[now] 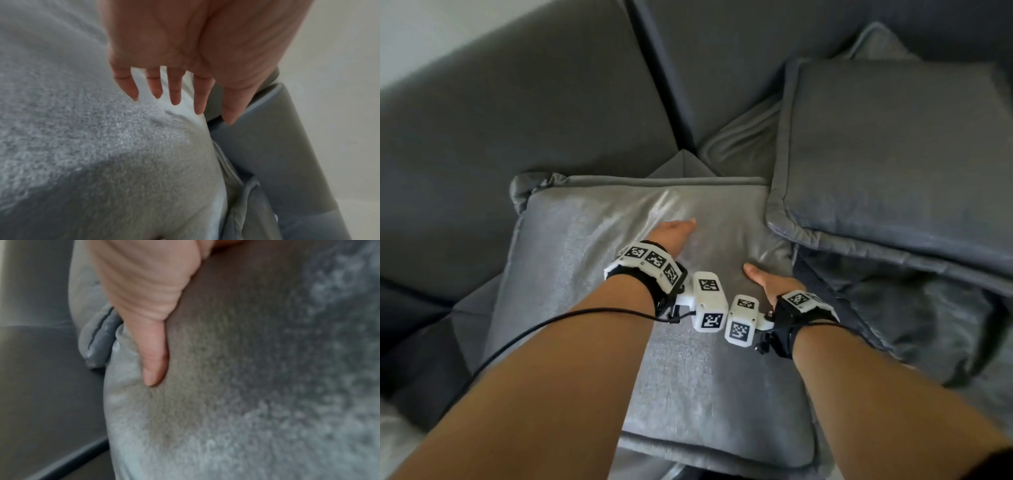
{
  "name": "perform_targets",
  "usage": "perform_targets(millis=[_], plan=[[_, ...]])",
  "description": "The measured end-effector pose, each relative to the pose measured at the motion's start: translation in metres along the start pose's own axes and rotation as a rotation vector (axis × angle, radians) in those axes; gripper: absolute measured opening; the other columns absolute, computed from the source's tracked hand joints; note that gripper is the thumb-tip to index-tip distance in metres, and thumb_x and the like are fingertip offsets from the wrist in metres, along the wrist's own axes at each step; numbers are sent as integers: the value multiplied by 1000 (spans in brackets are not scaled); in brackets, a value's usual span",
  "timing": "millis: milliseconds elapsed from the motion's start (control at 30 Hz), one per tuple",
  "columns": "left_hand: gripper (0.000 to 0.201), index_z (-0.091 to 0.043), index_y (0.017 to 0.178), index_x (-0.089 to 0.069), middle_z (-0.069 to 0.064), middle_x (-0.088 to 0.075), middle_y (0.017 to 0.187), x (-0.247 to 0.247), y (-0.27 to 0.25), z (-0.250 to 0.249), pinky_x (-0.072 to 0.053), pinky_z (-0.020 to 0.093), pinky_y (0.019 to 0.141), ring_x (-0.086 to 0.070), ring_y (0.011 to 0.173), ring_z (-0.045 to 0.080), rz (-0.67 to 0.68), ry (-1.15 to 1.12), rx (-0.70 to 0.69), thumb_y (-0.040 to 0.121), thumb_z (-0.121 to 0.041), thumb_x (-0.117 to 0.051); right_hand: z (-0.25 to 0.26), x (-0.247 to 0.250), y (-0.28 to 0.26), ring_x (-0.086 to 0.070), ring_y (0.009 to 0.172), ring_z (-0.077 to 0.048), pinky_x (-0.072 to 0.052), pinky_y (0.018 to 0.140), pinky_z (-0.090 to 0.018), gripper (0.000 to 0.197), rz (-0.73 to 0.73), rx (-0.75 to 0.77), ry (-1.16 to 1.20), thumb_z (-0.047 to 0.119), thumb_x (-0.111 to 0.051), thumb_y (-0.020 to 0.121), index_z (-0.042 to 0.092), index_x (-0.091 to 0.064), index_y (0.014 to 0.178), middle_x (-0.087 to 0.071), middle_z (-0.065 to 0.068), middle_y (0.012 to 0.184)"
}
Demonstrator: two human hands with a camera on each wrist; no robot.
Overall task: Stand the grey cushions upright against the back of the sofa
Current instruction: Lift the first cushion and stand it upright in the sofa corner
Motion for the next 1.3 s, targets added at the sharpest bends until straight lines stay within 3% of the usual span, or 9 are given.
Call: perform_targets(millis=[200, 433, 567, 666, 733, 833, 1000, 1166, 1300], plan=[[56, -16, 144, -41, 9, -40, 151, 52, -58, -18, -35, 45, 112, -42, 135, 31, -46, -66, -43, 97, -46, -43, 45, 4, -77, -57, 118, -29, -40, 92, -25, 90, -44, 204, 87, 51, -79, 64, 6, -48, 135, -56, -9, 134], [51, -8, 139, -46, 12, -52, 140, 119, -118, -46, -42, 34, 100, -51, 125, 28, -245, -254, -108, 96, -34, -52, 134, 4, -169, -63, 108, -26, -48, 91, -28, 63, -18, 605, 72, 32, -83, 66, 11, -62, 122, -67, -8, 120], [63, -7, 145, -35, 13, -44, 147, 160, -144, -56, -39, 37, 107, -45, 132, 29, -366, -334, -135, 93, -35, -57, 171, 7, -208, -66, 100, -23, -52, 92, -33, 59, 38, 760, -17, 35, -85, 62, 16, -65, 115, -69, -4, 107], [69, -9, 147, -32, 13, -43, 148, 183, -158, -59, -37, 38, 107, -45, 133, 30, -436, -382, -145, 90, -37, -61, 188, 8, -229, -66, 95, -20, -52, 93, -37, 47, 56, 828, -120, 47, -84, 55, 29, -63, 93, -66, 7, 93], [77, -14, 146, -33, 12, -42, 148, 197, -165, -57, -37, 42, 111, -45, 132, 32, -489, -418, -125, 83, -46, -65, 199, 6, -243, -67, 98, -22, -51, 93, -41, 49, 65, 870, -178, 59, -79, 43, 34, -56, 79, -66, 10, 91], [97, -17, 147, -30, 10, -40, 150, 221, -172, -49, -37, 48, 111, -44, 133, 33, -586, -401, -82, 70, -61, -68, 214, -1, -257, -67, 100, -23, -51, 93, -43, 63, 97, 944, -225, 68, -71, 29, 35, -55, 81, -70, 7, 99], [136, -17, 151, -21, 7, -33, 155, 258, -171, -37, -35, 50, 112, -38, 139, 31, -651, -292, -127, 40, -77, -71, 230, 0, -261, -65, 96, -21, -51, 94, -39, 41, 148, 1014, -279, 45, -86, 51, 35, -52, 72, -66, 6, 93], [144, -17, 145, -33, 5, -48, 145, 281, -131, -32, -39, 45, 110, -47, 133, 26, -648, -37, -194, 23, -84, -68, 239, 1, -237, -60, 91, -16, -49, 88, -28, 37, 237, 1032, -271, 20, -85, 66, 21, -58, 91, -62, 0, 97], [113, -18, 147, -28, 7, -40, 149, 294, -85, -37, -27, 43, 117, -31, 142, 30, -606, 145, -232, 58, -69, -74, 257, -18, -203, -63, 93, -18, -51, 87, -28, 48, 204, 1033, -266, 18, -85, 65, 8, -66, 108, -67, -4, 99]])
Point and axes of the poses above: each hand's wrist, its own y-axis towards the middle knuckle, its own x-axis out of the back of the hand, z = x × y, the point moved 5 cm from there along y, towards the middle knuckle
